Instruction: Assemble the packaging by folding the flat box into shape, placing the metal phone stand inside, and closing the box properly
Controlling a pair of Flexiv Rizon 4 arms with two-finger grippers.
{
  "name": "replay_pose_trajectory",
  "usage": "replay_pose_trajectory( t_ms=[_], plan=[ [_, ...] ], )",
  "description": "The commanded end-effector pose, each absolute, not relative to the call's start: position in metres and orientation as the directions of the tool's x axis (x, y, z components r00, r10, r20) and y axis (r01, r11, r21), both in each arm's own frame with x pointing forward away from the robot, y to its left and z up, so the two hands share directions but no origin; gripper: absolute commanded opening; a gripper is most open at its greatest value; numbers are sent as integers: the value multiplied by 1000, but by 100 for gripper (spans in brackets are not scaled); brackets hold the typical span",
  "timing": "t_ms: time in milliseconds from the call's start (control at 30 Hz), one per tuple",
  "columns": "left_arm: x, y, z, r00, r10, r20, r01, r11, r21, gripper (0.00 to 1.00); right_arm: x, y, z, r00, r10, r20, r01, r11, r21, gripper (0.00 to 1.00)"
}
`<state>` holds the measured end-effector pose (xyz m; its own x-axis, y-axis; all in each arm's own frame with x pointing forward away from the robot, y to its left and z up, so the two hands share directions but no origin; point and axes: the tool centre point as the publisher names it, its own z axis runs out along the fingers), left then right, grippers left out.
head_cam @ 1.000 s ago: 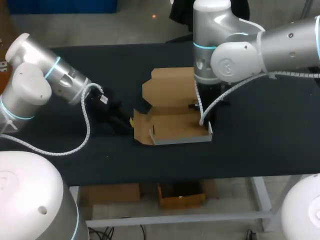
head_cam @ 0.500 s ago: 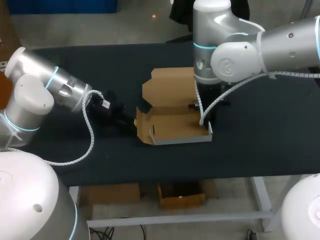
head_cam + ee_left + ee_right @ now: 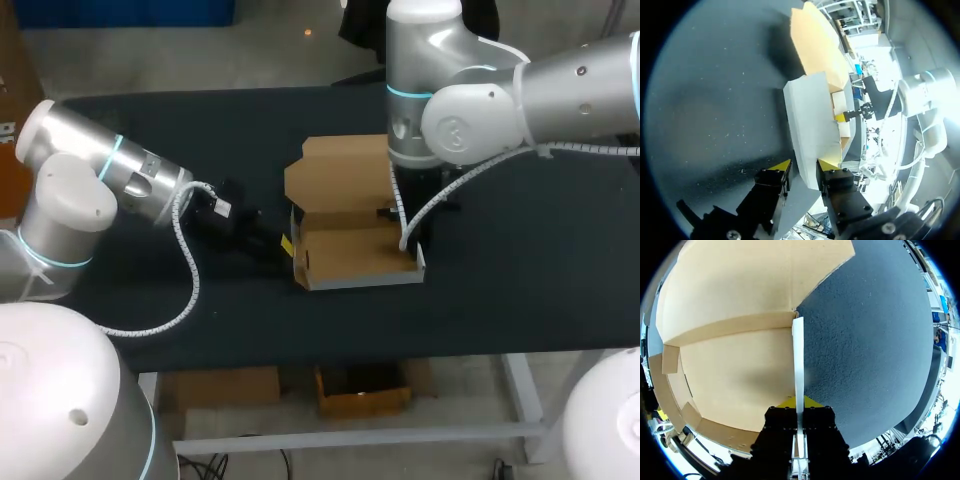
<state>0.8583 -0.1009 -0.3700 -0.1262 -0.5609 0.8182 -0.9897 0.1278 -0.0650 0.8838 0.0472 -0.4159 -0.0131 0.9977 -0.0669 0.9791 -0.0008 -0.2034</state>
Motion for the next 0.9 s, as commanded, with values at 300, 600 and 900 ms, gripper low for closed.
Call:
replay_pose_trajectory(
  t_ms=[300,600,900],
  plan=[
    [864,-119,-369,-133,-570,811,-989,135,-67,33,884,48,-416,-13,998,-69,979,-1,-206,0],
    [864,-127,-368,-138,-588,797,-987,144,-65,34,884,48,-416,-13,998,-69,979,-1,-206,0],
    [864,-135,-369,-128,-647,752,-990,122,-64,33,884,48,-416,-13,998,-69,979,-1,-206,0]
  ],
)
